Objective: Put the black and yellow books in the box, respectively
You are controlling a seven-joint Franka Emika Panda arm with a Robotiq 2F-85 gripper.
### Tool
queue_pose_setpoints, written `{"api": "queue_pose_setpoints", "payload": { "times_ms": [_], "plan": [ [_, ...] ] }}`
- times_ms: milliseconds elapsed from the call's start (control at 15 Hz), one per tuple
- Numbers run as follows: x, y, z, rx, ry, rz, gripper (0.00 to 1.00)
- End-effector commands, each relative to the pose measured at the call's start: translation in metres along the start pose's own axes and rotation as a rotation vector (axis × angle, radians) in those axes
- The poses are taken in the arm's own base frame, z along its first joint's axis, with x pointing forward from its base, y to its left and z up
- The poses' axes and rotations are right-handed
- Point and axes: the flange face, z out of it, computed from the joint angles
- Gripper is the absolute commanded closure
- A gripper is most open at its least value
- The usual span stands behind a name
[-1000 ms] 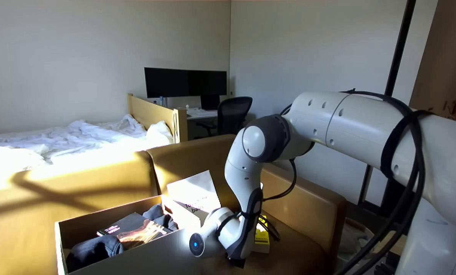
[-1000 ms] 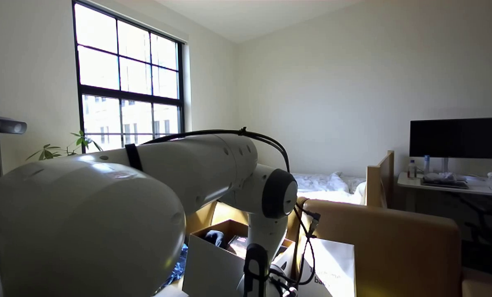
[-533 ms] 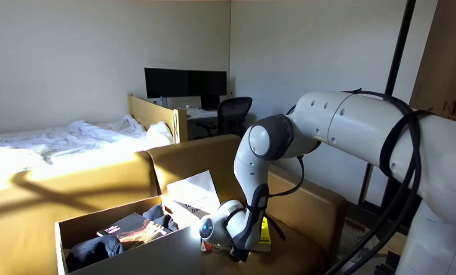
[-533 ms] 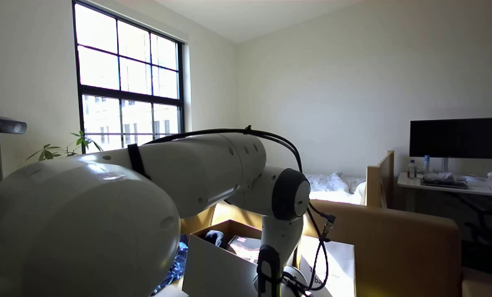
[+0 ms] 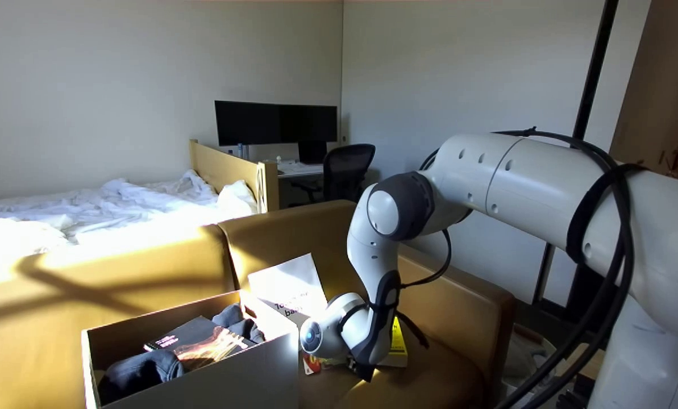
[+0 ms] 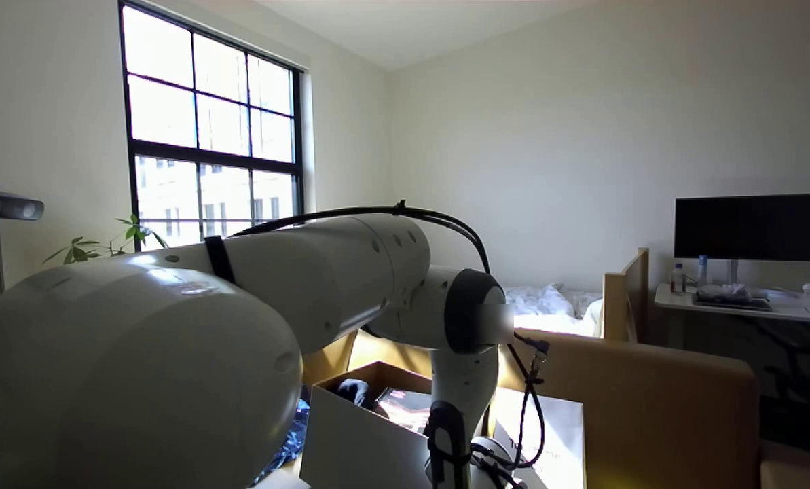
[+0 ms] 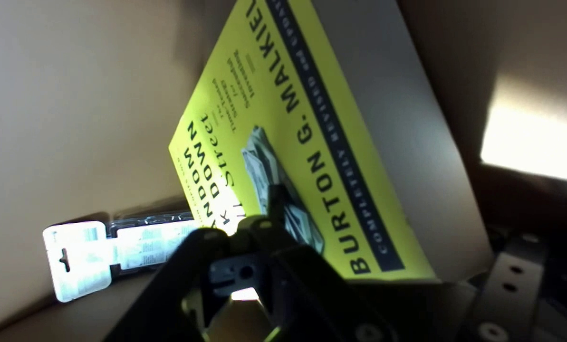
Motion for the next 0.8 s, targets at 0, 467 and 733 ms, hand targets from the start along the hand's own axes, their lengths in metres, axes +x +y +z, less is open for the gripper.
{"api": "queue_pose_setpoints", "payload": {
  "times_ms": [0, 467, 733],
  "plan": [
    [-0.015, 0.006, 0.022, -0.052, -0.012, 0.02, 0.64],
    [-0.022, 0.018, 0.022, -0.137, -0.009, 0.035, 0.83],
    [-0.05, 0.035, -0.003, -0.33, 0.018, 0.158, 0.88]
  ]
}}
